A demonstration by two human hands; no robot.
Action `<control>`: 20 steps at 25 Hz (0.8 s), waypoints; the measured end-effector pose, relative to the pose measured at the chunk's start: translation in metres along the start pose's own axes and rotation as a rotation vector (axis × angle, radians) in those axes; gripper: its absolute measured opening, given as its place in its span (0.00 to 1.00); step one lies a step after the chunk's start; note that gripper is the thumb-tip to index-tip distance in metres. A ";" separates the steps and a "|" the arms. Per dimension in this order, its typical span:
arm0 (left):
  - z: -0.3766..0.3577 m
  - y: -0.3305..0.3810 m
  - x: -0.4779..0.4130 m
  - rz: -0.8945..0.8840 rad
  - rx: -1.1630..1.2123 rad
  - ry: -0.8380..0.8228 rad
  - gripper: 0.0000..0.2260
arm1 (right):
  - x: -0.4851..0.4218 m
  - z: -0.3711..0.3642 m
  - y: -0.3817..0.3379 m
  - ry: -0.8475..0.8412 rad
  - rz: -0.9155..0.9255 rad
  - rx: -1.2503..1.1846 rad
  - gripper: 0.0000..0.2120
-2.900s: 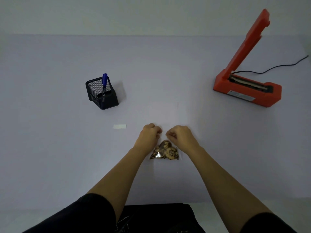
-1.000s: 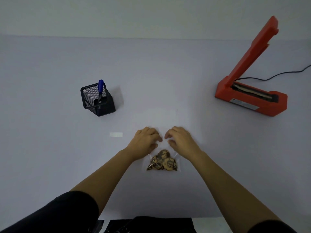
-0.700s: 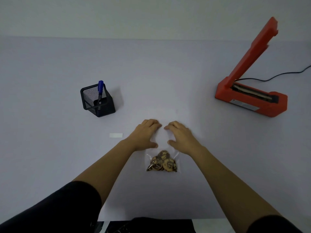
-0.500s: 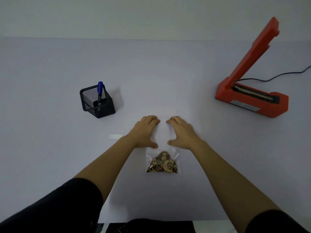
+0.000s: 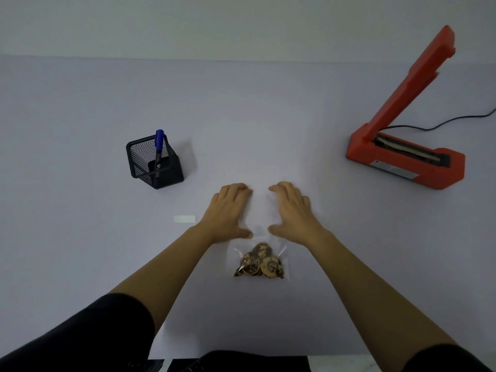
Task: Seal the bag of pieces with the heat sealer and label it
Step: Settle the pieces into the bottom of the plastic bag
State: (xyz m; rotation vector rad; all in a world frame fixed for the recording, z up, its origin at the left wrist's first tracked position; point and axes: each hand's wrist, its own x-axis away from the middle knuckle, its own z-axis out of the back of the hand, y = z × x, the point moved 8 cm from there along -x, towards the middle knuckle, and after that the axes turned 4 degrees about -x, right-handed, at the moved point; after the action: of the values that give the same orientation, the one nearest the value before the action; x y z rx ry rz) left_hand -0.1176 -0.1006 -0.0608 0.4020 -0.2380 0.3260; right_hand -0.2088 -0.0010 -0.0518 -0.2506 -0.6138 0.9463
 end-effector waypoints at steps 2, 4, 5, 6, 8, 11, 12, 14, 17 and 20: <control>-0.003 0.008 0.011 -0.041 0.045 0.063 0.29 | 0.009 -0.003 -0.001 0.066 0.024 -0.019 0.30; -0.009 0.018 0.020 -0.124 0.034 0.093 0.15 | 0.014 -0.011 -0.002 0.078 0.052 -0.050 0.19; -0.013 0.023 0.023 -0.169 0.019 0.097 0.09 | 0.016 -0.015 -0.002 0.071 0.073 -0.063 0.15; -0.015 0.024 0.024 -0.196 0.019 0.101 0.06 | 0.018 -0.018 -0.002 0.068 0.089 -0.077 0.11; -0.017 0.022 0.023 -0.190 0.049 0.086 0.06 | 0.019 -0.018 0.001 0.075 0.094 -0.108 0.09; -0.016 0.020 0.017 -0.135 0.095 0.037 0.15 | 0.016 -0.016 0.002 0.055 0.100 -0.105 0.13; -0.016 0.018 0.014 -0.118 0.096 0.012 0.18 | 0.014 -0.016 0.001 0.042 0.099 -0.093 0.15; -0.016 0.015 0.009 -0.095 0.089 -0.044 0.23 | 0.011 -0.014 0.001 0.020 0.090 -0.079 0.19; -0.012 0.011 0.003 -0.073 0.081 -0.093 0.30 | 0.006 -0.010 0.003 -0.012 0.068 -0.060 0.25; -0.008 0.008 -0.001 -0.051 0.080 -0.113 0.34 | -0.001 -0.006 0.004 -0.042 0.040 -0.028 0.31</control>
State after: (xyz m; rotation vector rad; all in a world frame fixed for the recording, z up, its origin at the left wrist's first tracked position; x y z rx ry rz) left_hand -0.1197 -0.0911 -0.0652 0.5049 -0.3252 0.2640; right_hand -0.2081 0.0010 -0.0591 -0.2695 -0.6636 0.9842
